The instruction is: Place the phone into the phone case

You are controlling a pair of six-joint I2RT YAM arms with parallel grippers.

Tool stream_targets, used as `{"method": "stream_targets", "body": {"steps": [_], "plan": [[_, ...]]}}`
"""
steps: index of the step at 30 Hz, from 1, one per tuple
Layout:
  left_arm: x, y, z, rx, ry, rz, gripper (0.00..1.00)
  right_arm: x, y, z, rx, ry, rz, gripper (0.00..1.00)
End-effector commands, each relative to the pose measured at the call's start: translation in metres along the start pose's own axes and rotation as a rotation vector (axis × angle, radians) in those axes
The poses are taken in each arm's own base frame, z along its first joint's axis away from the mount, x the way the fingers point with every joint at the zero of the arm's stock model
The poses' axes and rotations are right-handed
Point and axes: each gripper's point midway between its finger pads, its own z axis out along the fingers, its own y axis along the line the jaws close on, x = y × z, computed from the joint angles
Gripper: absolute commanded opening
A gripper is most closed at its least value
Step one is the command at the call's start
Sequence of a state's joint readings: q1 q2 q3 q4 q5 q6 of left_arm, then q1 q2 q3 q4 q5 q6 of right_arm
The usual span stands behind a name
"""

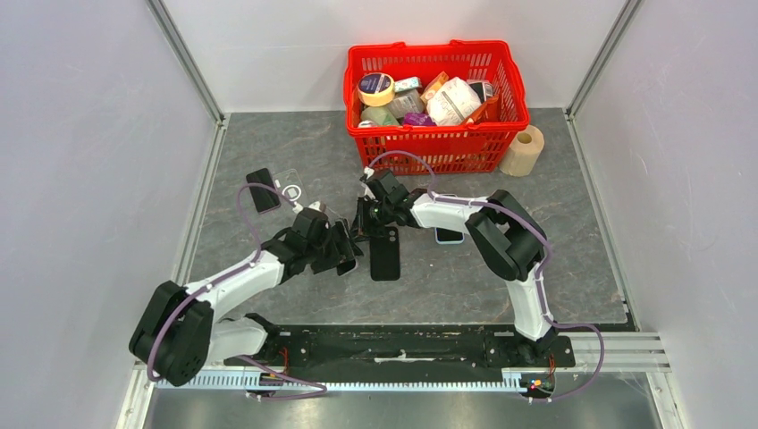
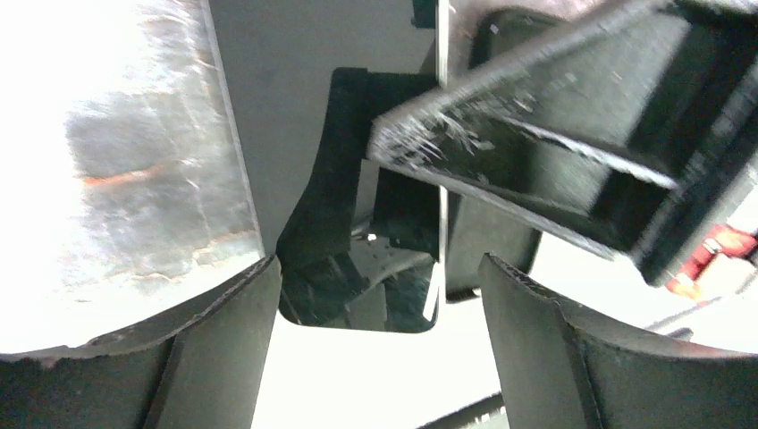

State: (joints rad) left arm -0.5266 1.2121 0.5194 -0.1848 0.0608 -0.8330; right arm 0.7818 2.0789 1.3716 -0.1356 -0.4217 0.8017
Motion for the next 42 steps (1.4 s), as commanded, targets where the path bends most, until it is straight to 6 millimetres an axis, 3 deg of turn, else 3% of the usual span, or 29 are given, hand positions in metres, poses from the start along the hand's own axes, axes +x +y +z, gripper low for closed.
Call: {"method": "stream_targets", "body": {"steps": [1,7,13,17,21,32,42], "plan": [[-0.003,-0.034,-0.024,0.133,0.031,0.083,0.89,-0.015,0.024,-0.012,-0.054,-0.062,-0.004,0.00],[-0.006,-0.065,-0.049,0.282,0.033,0.151,0.92,-0.024,0.026,-0.038,-0.039,-0.127,0.006,0.00],[-0.029,-0.074,-0.065,0.256,-0.043,0.146,0.85,-0.030,0.018,-0.079,-0.024,-0.193,0.037,0.00],[-0.043,-0.059,-0.051,0.140,-0.094,0.092,0.74,-0.028,0.004,-0.107,0.012,-0.227,0.065,0.00],[-0.043,-0.050,-0.024,0.065,-0.068,0.035,0.57,-0.020,-0.012,-0.122,0.076,-0.248,0.061,0.00],[-0.025,-0.039,0.032,0.001,0.021,0.028,0.39,-0.004,-0.033,-0.118,0.114,-0.226,0.079,0.00],[-0.010,-0.036,0.052,-0.027,0.067,0.041,0.30,-0.003,-0.043,-0.100,0.112,-0.209,0.081,0.00]]}}
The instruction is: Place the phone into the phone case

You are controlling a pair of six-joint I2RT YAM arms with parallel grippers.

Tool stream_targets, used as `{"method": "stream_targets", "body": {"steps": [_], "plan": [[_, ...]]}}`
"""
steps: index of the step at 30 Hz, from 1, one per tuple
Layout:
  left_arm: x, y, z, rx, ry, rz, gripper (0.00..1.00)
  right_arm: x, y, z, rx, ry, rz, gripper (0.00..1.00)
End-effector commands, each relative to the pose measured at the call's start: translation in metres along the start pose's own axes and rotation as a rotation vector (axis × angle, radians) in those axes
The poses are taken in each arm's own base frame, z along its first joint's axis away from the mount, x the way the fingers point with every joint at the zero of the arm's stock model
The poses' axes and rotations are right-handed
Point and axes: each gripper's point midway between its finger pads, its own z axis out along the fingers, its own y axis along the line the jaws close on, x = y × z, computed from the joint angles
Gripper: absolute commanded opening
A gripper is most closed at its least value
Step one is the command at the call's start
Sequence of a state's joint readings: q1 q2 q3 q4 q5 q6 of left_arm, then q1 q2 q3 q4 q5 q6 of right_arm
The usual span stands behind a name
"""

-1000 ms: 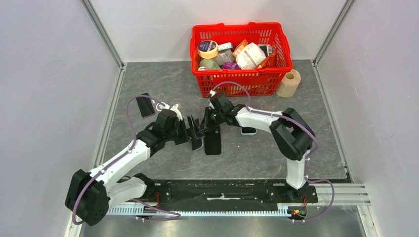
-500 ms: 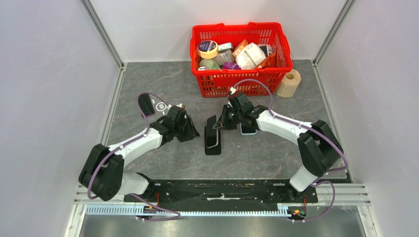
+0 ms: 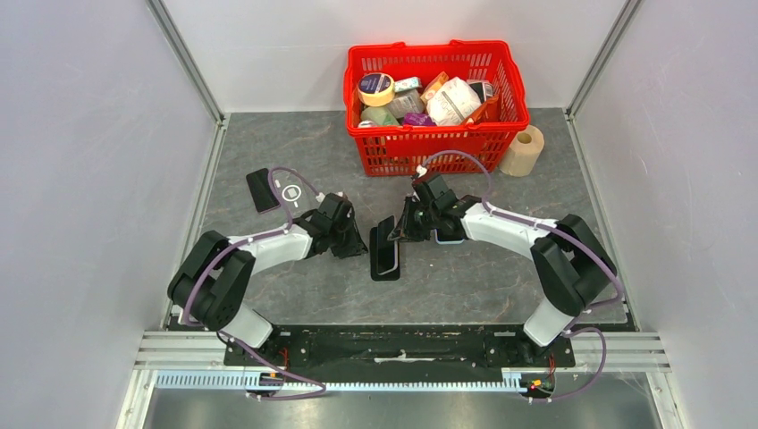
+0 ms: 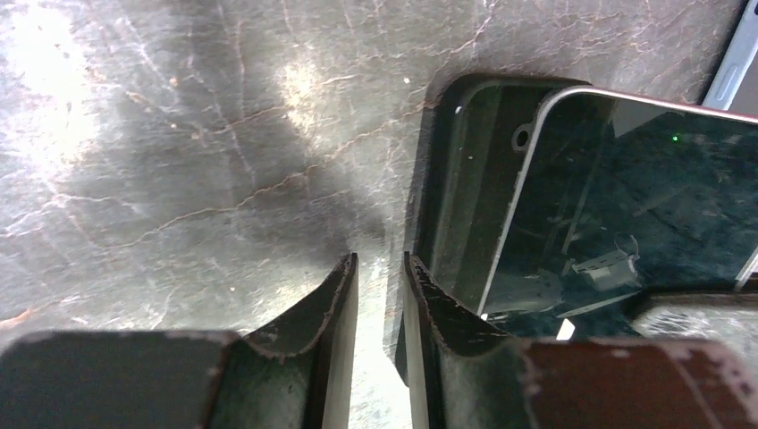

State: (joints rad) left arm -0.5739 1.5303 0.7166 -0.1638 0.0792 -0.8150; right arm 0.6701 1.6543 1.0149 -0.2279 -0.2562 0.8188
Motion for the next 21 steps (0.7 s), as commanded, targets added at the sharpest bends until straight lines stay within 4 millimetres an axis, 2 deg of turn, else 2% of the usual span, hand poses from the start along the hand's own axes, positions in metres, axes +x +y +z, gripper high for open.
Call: {"method": "stream_targets", "body": {"steps": [1,11,17,21], "plan": [[-0.010,-0.012,0.006,0.015,-0.037,-0.007,0.29,-0.009,0.011,0.008,-0.051,-0.030,-0.016,0.00],[-0.001,-0.014,0.010,0.016,-0.016,0.004,0.25,0.003,0.000,0.029,-0.052,0.027,0.003,0.00],[0.004,-0.017,0.013,0.023,-0.009,0.006,0.24,0.013,-0.003,0.034,-0.070,0.058,0.027,0.00],[0.005,-0.023,0.013,0.034,-0.008,0.012,0.24,0.021,-0.017,0.039,-0.031,0.070,0.024,0.00]]}}
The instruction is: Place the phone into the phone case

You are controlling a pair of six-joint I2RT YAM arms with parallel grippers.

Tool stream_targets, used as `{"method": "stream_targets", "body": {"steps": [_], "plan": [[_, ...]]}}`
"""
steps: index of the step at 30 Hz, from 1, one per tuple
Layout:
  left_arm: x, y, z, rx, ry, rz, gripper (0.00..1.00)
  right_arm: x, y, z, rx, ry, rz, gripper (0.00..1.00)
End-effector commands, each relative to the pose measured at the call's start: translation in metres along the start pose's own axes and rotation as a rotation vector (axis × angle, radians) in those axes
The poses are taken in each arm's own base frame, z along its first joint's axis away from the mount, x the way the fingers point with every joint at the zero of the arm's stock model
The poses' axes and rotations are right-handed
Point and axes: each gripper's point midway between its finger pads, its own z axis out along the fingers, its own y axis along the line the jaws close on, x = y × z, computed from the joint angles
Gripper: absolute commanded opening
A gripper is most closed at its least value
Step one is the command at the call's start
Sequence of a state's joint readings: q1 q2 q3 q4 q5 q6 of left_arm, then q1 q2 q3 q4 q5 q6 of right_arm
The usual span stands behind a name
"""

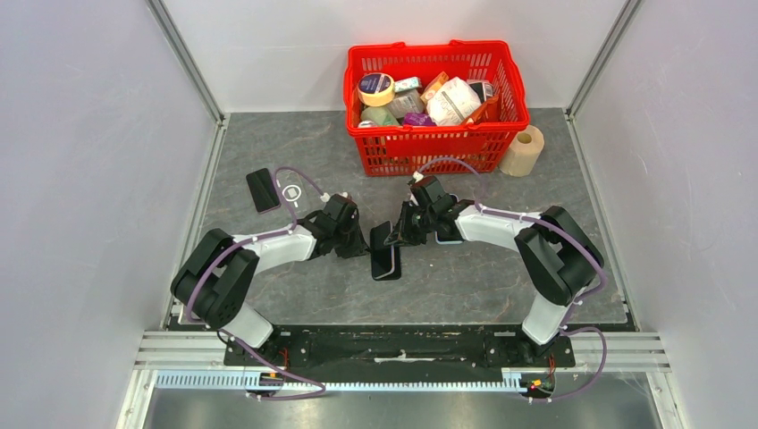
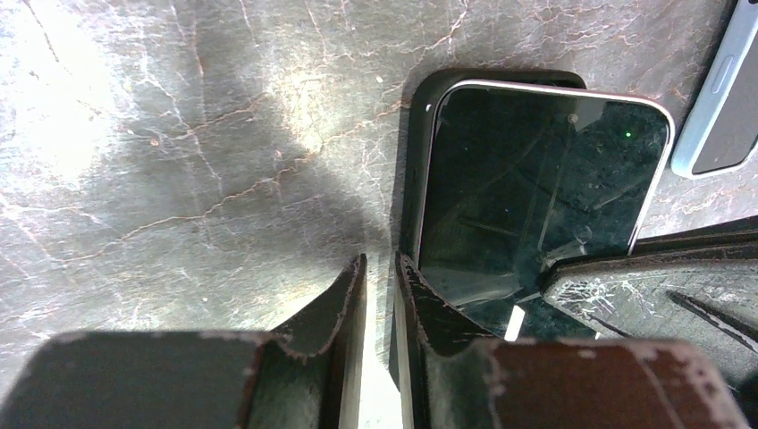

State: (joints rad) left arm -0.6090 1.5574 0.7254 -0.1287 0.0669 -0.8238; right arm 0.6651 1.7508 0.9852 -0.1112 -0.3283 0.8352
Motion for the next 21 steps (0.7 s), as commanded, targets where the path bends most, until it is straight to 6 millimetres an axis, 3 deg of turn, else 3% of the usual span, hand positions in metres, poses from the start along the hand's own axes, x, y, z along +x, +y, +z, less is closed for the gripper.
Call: {"method": "stream_targets", "body": {"steps": [1,13,21], "plan": [[0.001,-0.014,0.007,0.021,-0.004,-0.007,0.24,0.010,-0.015,0.013,0.024,0.020,0.002,0.00],[0.005,-0.022,0.005,0.036,0.001,0.006,0.23,0.015,-0.053,0.018,0.210,0.008,-0.019,0.00],[0.006,-0.021,0.003,0.038,-0.001,0.010,0.23,0.003,-0.059,0.007,0.350,-0.045,-0.084,0.17]]}}
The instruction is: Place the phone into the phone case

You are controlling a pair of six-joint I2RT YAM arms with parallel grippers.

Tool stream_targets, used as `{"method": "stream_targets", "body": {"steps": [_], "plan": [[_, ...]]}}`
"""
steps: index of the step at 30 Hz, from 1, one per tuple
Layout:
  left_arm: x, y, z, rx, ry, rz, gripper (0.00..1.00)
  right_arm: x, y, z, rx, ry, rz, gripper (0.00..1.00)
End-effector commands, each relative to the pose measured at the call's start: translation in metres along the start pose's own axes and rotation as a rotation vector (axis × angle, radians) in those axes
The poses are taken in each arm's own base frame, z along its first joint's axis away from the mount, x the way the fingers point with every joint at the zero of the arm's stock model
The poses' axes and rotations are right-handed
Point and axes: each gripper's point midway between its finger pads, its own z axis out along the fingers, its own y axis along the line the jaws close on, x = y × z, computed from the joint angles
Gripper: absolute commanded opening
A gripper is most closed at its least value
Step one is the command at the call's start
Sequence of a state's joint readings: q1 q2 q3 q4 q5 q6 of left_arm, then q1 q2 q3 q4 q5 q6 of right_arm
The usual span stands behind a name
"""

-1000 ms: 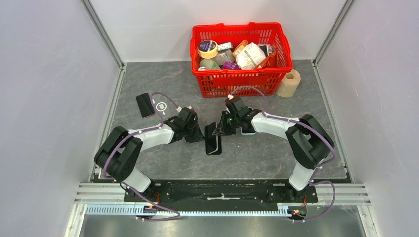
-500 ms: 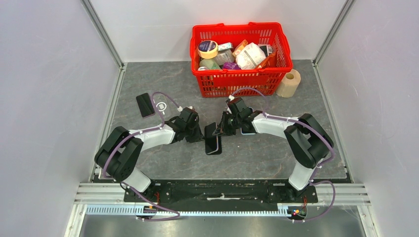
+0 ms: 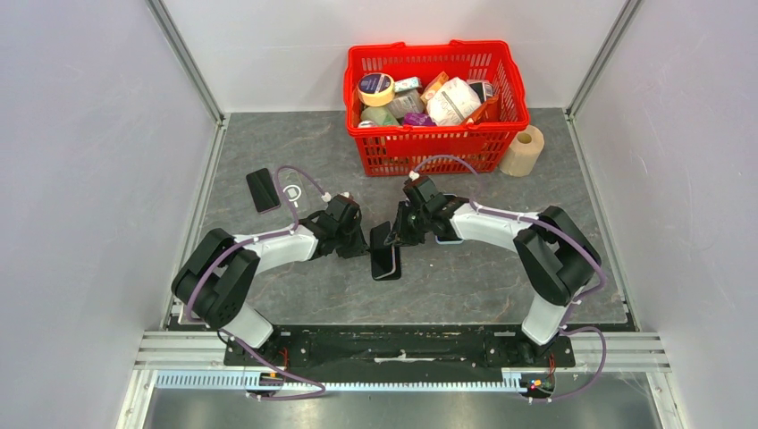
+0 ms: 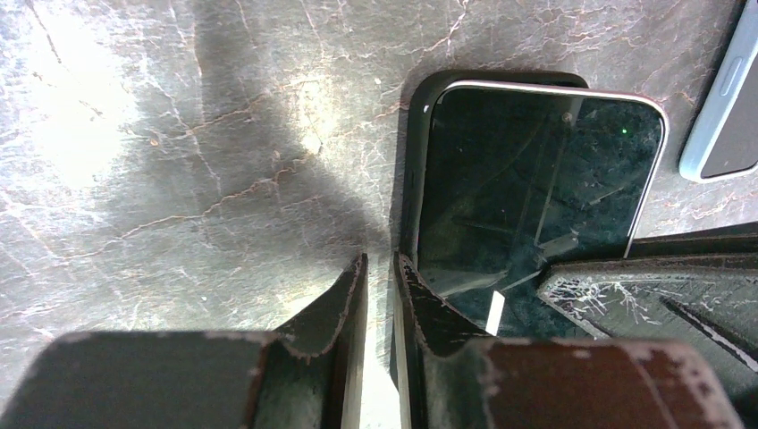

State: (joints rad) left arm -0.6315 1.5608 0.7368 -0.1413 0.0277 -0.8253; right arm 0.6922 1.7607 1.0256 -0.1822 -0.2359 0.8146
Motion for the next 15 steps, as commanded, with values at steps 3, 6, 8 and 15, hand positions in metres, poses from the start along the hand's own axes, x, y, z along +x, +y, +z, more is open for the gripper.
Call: {"method": "stream_targets", "body": {"steps": [3,6,8,15], "plan": [[0.005,-0.021,0.001,0.063,0.014,-0.006,0.23,0.003,-0.052,0.006,0.301,-0.038,-0.079,0.22],[0.005,-0.021,0.001,0.066,0.015,-0.004,0.22,0.000,-0.051,0.004,0.317,-0.048,-0.090,0.28],[0.005,-0.021,0.000,0.068,0.013,-0.004,0.22,-0.002,-0.049,0.002,0.329,-0.055,-0.099,0.32],[0.005,-0.020,-0.001,0.065,0.013,0.000,0.22,-0.010,-0.041,-0.007,0.334,-0.079,-0.117,0.47]]}}
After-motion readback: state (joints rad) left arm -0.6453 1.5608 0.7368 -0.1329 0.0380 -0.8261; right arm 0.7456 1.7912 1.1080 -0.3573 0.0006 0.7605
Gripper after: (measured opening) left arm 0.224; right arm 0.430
